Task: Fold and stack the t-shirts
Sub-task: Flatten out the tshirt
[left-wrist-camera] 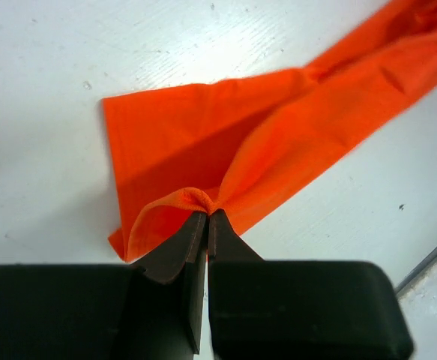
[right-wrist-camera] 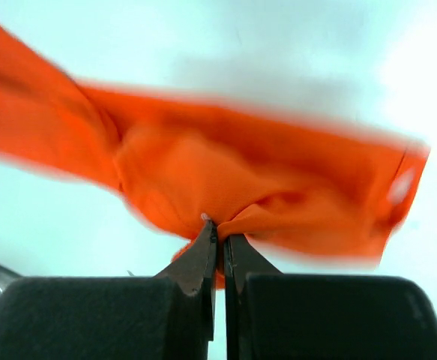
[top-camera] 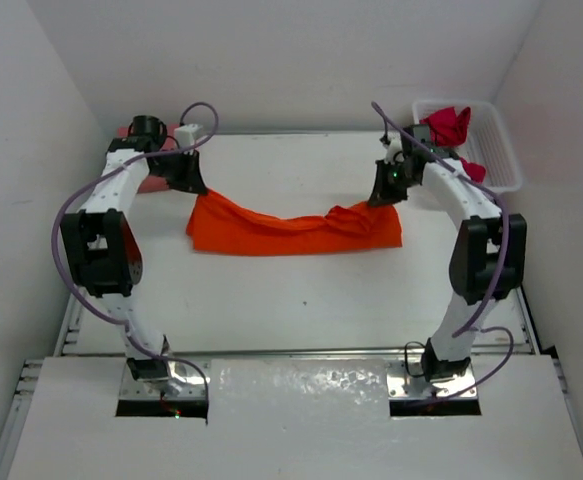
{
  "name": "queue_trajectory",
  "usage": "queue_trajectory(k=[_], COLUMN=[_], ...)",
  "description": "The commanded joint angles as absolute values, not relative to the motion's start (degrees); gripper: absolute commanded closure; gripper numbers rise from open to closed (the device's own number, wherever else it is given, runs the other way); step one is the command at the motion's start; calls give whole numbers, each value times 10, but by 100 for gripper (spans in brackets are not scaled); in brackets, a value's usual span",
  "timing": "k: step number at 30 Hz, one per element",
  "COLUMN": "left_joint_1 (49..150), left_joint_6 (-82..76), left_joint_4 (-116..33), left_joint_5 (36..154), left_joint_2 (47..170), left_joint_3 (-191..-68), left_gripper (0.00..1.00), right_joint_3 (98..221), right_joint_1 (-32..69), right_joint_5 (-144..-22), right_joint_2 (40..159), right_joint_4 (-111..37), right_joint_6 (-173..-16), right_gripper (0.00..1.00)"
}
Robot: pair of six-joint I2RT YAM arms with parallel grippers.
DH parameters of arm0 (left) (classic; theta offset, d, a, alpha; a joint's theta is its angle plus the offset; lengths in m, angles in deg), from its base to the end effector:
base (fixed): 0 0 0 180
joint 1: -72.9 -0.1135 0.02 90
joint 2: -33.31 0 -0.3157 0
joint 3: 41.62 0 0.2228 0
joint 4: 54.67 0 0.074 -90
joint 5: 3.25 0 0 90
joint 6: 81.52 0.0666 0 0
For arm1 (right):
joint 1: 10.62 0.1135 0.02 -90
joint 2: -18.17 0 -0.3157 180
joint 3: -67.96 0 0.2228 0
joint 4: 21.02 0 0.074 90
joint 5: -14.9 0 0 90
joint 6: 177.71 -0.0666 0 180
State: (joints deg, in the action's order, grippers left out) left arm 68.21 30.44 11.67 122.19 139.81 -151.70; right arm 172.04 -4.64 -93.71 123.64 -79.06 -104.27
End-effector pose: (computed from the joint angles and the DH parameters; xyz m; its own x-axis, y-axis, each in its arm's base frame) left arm 0.3926 -0.0065 0.3161 -0.7478 0.2443 -0.6173 0.5149 0.8004 -0.3070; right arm 0.3923 0.0625 0.2943 -0.8950 0.1778 -0.4092 -0.0053 0.9128 0.4083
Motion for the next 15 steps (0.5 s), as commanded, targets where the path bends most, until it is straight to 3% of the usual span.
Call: queue_trajectory(k=[1,5,8,10,12,14,15], left_joint_1=[692,693,696,699,701,703,705], left_joint_6=[304,361,391,396,387,383,382], left_joint_4=[88,124,152,146,131,119,121], left_joint_5=[1239,1237,1254,1251,1246,1250,1251], left_joint_2=[1367,1304,1255,1238,1238,1247,1250], left_joint_3=[-1509,-1381,-1292,-1250,-1237,-1238,-1240], left_gripper=[100,100,100,100,100,100,100], right_joint_3=[1607,1405,1318,1289,1277,1283,1279], right_joint_1=[-50,-50,-50,-50,-50,-50,-50], right_joint_5=[-970,-986,-1020,-1015,-987,-932,-913], right_joint_2=[1191,1059,984,968,990,1028,1033], right_joint_4=[-813,-806,-850,-838,-803,-781,-780], right_joint_6=[-991,-974,-991,-1028,-1032,-1027,-1029], right_gripper=[100,100,100,94,77,48,42])
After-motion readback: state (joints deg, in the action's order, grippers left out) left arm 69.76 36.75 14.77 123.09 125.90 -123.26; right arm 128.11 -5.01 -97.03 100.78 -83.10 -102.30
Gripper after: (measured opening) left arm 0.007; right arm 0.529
